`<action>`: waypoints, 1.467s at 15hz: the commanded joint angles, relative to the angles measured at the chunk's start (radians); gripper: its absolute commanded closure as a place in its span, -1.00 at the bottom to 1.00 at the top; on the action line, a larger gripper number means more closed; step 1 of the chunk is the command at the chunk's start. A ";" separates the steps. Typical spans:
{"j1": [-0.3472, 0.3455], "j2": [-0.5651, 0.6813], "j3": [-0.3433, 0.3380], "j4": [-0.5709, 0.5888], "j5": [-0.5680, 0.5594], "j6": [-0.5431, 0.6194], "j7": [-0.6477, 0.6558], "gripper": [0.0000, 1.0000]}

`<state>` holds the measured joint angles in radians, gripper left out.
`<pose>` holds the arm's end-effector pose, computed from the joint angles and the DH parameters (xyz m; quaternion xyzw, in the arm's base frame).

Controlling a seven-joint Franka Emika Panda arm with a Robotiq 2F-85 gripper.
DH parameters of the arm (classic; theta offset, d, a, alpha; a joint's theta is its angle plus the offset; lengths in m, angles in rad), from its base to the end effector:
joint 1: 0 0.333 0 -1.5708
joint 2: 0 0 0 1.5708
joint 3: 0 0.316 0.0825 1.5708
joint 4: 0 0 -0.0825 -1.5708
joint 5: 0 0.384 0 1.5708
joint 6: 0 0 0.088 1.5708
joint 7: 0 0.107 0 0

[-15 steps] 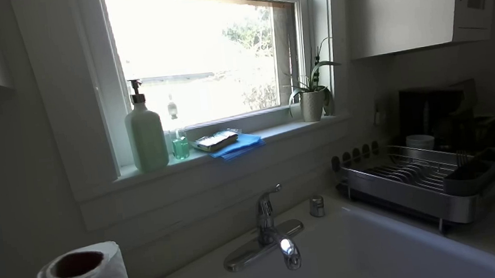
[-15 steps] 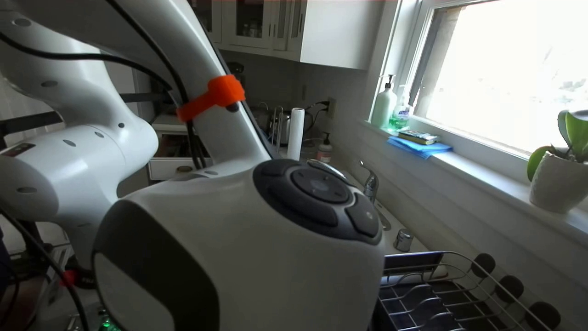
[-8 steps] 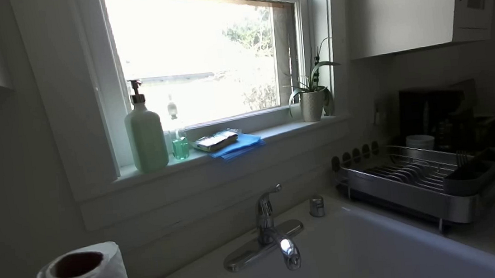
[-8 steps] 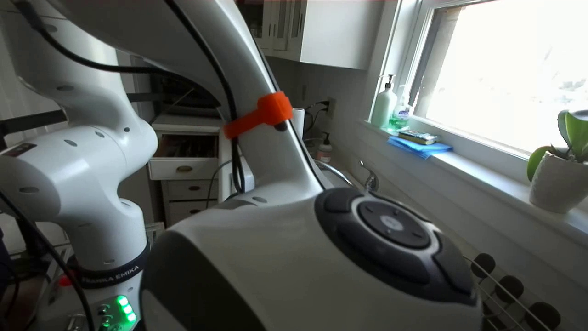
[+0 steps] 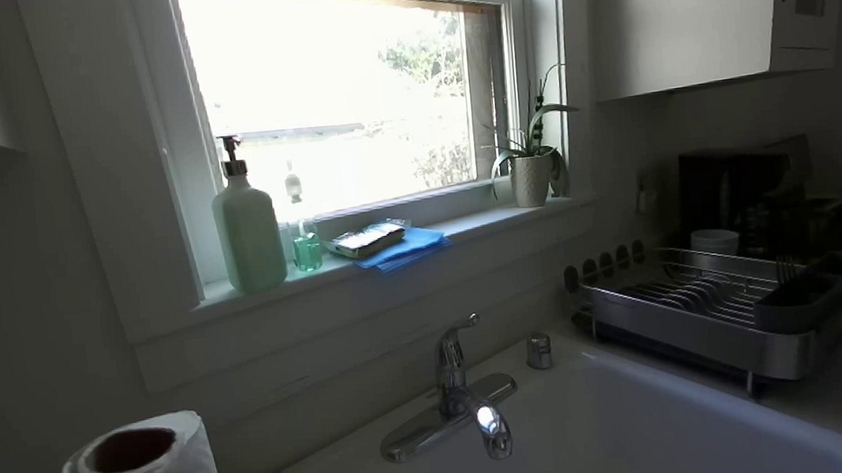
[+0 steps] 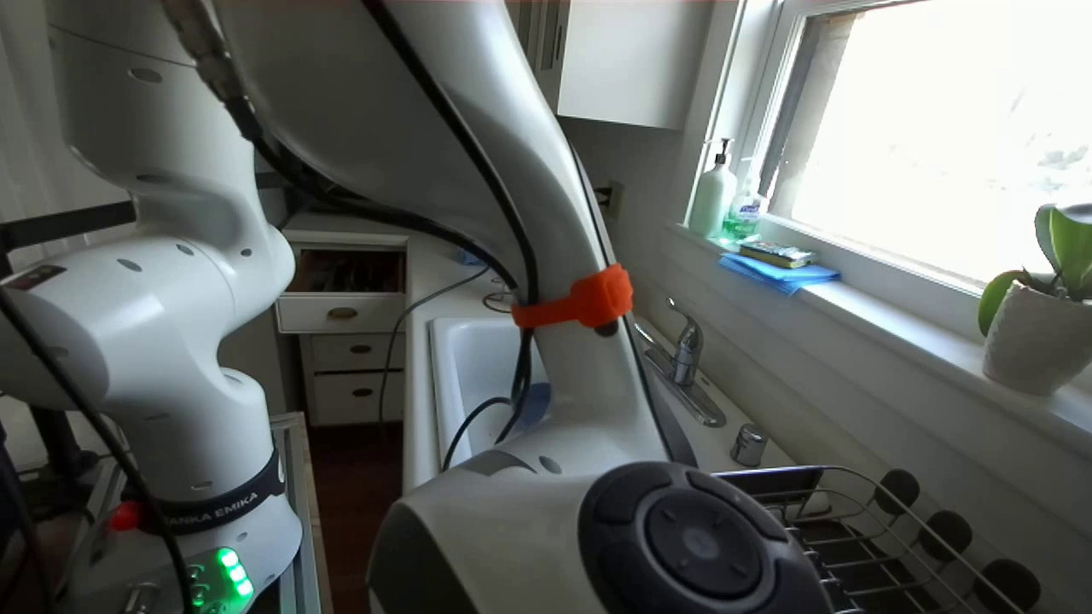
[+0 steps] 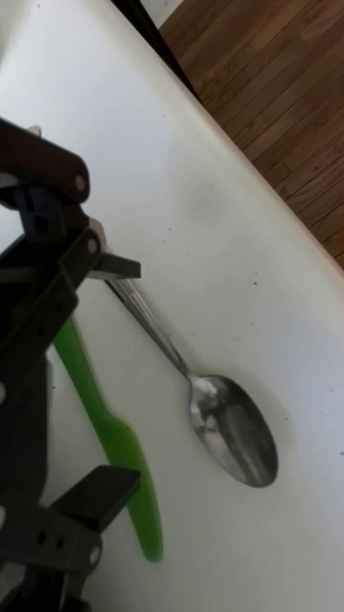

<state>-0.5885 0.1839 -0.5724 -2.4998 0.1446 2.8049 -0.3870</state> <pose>0.1821 -0.4502 0.2399 0.8994 -0.4297 0.0417 0.0689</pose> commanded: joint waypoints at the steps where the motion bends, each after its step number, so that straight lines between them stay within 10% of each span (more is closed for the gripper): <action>1: -0.060 0.043 0.079 0.029 0.159 0.069 -0.101 -1.00; 12: -0.177 0.139 0.253 0.082 0.317 0.168 -0.256 -0.75; 22: -0.335 0.142 0.436 0.060 0.396 0.284 -0.375 -1.00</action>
<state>-0.8663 0.3158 -0.2213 -2.4465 0.4714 3.0290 -0.7110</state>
